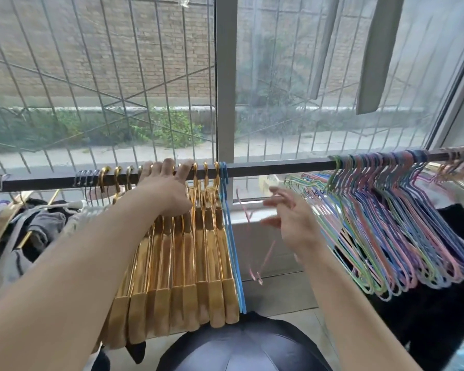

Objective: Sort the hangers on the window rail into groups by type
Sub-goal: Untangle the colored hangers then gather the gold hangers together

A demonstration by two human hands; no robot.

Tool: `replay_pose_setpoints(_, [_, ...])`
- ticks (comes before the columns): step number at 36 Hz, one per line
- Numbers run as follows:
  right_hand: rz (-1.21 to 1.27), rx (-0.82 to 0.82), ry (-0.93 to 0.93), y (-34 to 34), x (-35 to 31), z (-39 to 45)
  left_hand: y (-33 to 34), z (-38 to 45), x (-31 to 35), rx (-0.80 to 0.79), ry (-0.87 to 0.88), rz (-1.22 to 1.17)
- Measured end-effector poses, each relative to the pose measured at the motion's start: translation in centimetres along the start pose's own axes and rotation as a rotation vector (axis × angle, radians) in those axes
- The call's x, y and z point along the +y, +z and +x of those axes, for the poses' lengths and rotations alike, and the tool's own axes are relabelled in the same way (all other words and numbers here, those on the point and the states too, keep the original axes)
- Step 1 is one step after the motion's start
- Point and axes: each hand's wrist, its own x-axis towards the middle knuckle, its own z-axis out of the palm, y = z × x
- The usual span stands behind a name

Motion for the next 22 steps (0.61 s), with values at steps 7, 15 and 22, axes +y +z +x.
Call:
replay_pose_setpoints(7, [0.013,0.101,0.259,-2.7,5.1,-2.5,-0.6,0.1,0.4,-0.002,-0.018,0.000])
replay_pose_setpoints(15, [-0.008,-0.057,0.315,-8.6,3.2,-4.2,-1.5,-1.8,1.8,0.035,-0.112,-0.098])
replay_pose_setpoints(22, [-0.128,-0.274,0.197,-14.1,0.1,-6.2,-0.7,-11.4,14.2,0.166,0.245,-0.993])
